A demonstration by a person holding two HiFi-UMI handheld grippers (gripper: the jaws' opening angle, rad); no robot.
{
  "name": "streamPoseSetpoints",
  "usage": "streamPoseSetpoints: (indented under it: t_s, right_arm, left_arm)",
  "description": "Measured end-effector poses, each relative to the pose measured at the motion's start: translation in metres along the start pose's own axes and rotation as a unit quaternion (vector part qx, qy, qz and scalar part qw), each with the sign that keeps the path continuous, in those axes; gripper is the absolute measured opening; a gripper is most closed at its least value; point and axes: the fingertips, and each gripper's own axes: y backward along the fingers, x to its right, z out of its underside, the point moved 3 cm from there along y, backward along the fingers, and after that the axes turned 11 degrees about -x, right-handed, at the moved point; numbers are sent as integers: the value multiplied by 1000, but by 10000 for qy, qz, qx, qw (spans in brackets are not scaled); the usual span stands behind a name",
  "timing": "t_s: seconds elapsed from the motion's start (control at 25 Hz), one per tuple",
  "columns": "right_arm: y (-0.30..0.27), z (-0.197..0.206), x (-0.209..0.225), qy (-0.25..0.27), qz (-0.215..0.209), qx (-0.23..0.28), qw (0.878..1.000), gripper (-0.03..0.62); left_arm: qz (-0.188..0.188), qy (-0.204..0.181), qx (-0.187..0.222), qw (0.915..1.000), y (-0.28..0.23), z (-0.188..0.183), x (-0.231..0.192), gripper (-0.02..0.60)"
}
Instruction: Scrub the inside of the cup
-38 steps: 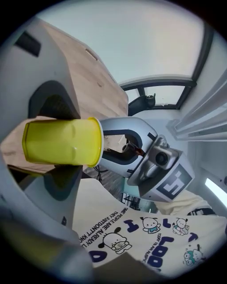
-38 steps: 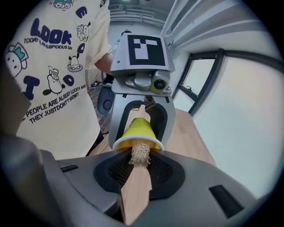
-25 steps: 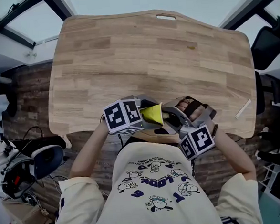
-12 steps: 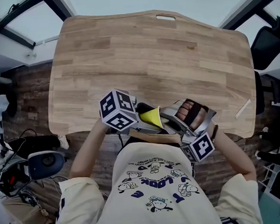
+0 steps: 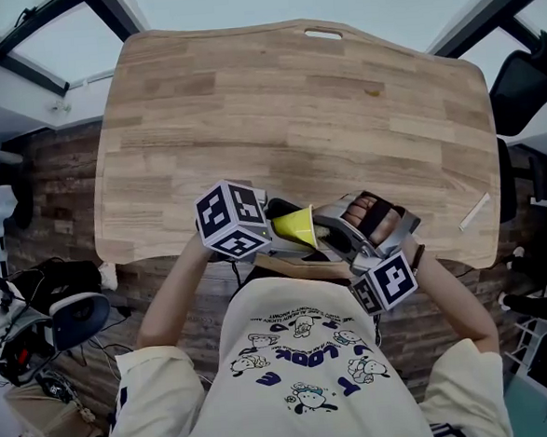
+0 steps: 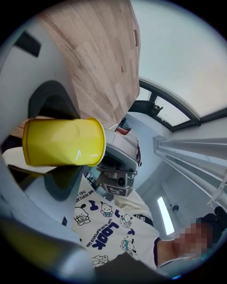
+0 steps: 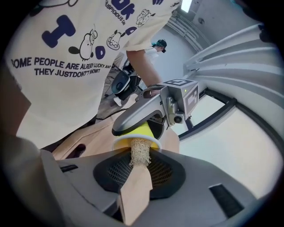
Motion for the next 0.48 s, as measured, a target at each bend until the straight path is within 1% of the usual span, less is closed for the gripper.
streamPoseSetpoints:
  t_s: [0.24,0.48]
  right_arm:
    - [-2,4,3,-742,-355,96,9966,87]
    - [-1,4,5,-1514,-769,242,9852,87]
  left_arm:
    - [-325,-259,-57,9991,3,-3,-2,321]
    - [-655,-575,-225,9959,4,-5,-1,321]
